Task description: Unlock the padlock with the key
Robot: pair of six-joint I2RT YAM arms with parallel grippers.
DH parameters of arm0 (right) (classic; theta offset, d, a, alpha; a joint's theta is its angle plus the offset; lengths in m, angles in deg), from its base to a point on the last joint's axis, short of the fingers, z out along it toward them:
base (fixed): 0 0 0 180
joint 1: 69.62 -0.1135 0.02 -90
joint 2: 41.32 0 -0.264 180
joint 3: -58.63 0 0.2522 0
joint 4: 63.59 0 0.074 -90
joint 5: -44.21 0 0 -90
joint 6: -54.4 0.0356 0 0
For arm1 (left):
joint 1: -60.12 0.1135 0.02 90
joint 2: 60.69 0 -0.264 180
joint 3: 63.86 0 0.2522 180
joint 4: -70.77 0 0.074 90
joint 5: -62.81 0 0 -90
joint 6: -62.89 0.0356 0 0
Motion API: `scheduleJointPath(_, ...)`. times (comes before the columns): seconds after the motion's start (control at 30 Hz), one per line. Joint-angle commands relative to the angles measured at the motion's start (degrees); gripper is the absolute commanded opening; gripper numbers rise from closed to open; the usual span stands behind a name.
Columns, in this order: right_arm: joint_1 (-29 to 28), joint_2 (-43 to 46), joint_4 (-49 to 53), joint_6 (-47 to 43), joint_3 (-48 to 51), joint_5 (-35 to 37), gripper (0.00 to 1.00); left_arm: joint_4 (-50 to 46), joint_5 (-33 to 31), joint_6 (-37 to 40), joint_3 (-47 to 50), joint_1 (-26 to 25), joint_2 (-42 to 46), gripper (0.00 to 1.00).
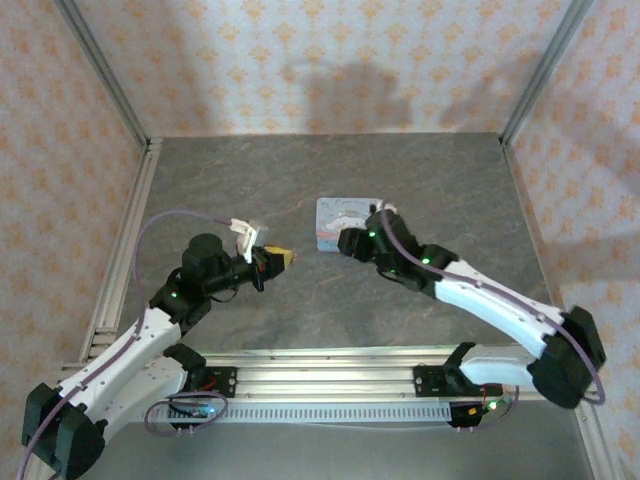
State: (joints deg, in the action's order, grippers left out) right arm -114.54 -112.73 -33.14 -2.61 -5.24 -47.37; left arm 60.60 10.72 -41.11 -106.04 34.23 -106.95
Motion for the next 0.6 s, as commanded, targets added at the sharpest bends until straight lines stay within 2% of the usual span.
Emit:
scheduleJointPath(0.0,-1.56,-6.08,1.39,1.36,0.9,8.97,0.61,0.04,-3.41,0.8,2.4,0.04,0.47,0.0)
scheduleJointPath(0.27,-1.58,-19.83,-4.69,-6.09,-2.54,16.87,0.59,1.45,-4.99,1.51,4.24,0.03,-0.84,0.0)
scheduleJointPath(0.57,-0.89,-29.95,-5.91,-7.88,-9.0,16.89,0.54,0.97,-5.74,2.67,4.26,0.12,-1.73,0.0)
